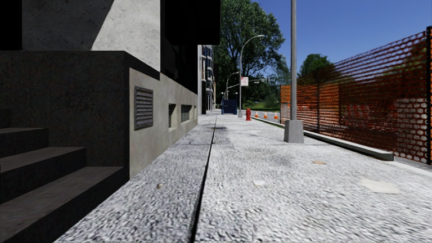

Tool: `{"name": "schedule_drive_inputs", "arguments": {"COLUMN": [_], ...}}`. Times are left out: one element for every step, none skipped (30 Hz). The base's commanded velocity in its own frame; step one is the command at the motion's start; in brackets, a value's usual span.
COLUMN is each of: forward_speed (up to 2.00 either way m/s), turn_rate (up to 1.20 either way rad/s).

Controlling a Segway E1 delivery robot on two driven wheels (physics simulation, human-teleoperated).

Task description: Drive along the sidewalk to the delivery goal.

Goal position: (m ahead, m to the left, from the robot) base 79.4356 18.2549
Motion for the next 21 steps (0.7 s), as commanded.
{"name": "schedule_drive_inputs", "arguments": {"forward_speed": [2.00,2.00,2.00,2.00,2.00,2.00,2.00,2.00,2.00,2.00,2.00,2.00,2.00,2.00,2.00,2.00,2.00,2.00,2.00,2.00,2.00], "turn_rate": [0.00,0.00,0.00,0.00,0.00,0.00,0.00,0.00,0.00,0.00,0.00,0.00,0.00,0.00,0.00,0.00,0.00,0.00,0.00,0.00,0.00]}}
